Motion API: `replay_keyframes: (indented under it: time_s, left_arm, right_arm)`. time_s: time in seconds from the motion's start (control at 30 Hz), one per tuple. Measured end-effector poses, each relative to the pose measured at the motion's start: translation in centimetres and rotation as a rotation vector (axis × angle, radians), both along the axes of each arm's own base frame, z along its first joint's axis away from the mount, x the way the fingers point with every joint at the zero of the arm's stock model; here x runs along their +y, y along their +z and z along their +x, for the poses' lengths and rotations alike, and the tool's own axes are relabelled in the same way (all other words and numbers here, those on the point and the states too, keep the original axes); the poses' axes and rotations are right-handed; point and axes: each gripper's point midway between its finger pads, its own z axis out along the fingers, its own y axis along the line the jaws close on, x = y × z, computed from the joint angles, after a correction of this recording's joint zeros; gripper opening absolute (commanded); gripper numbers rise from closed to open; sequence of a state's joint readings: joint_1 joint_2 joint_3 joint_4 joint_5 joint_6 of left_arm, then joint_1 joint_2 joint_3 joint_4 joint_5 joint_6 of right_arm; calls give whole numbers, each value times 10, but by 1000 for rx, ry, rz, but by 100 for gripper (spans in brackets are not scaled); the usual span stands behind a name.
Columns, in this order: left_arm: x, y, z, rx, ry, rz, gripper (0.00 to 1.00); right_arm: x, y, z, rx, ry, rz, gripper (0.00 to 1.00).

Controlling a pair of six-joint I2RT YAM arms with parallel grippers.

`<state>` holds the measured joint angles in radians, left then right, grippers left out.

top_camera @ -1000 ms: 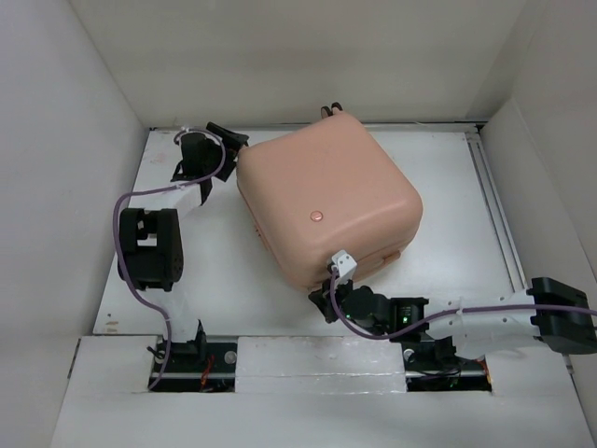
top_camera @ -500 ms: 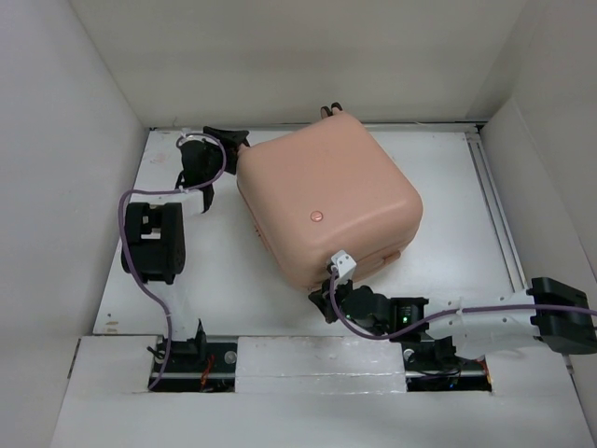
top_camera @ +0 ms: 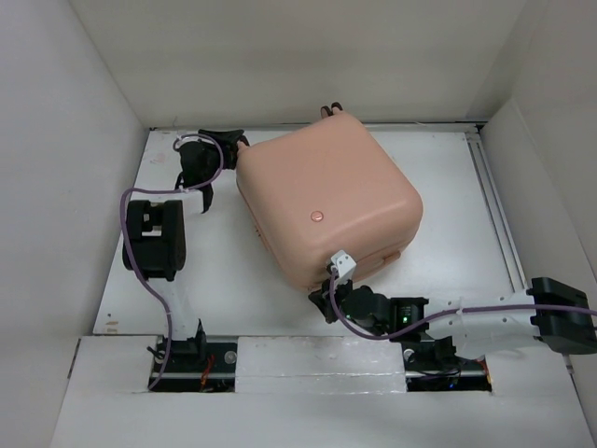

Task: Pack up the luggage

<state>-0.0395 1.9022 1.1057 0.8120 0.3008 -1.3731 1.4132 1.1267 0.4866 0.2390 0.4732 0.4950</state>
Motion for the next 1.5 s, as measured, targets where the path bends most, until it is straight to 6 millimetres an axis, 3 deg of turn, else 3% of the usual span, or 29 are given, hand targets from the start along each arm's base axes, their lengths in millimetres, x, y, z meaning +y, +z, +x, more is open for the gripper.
replay_keyframes:
  time_s: [0.03,0.13,0.17,0.2,0.4,0.53,0.67,0.83,0.97,1.17,1.3,1.5]
  left_arm:
    - [2,0,1,-2,7,-4,36]
    - [4,-2,3,-2,12,-14,16]
    - [3,-2,3,-2,11,-18,3]
    - [3,-2,3,-1,9,-20,0]
    - [3,-1,1,-25,5,-18,0]
    - [9,-5,-14,-48,40,-17,0]
    - [30,-1,-47,-72,137,12,0]
    - [65,-7,-98,-91,302,26,0]
    - [87,-9,-147,-117,418,35,0]
    - [81,-3,-211,-168,407,124,0]
    - [84,13,-234,-211,416,217,0]
    - [104,12,-244,-188,510,278,0]
  right_arm:
    - [0,0,0,0,0,0,0]
    - [0,0,0,0,0,0,0]
    - [0,0,0,0,0,1,0]
    - [0,0,0,0,0,2,0]
    - [-7,7,1,9,2,32,0]
    - [-20,9,7,48,24,43,0]
    - [-37,6,9,137,109,35,0]
    - [-70,2,32,210,114,-23,0]
    - [-106,2,62,288,10,-47,0]
    - [-156,9,123,201,-250,-51,0]
    - [-150,-2,123,111,-283,-16,0]
    - [-118,-16,96,33,-290,17,0]
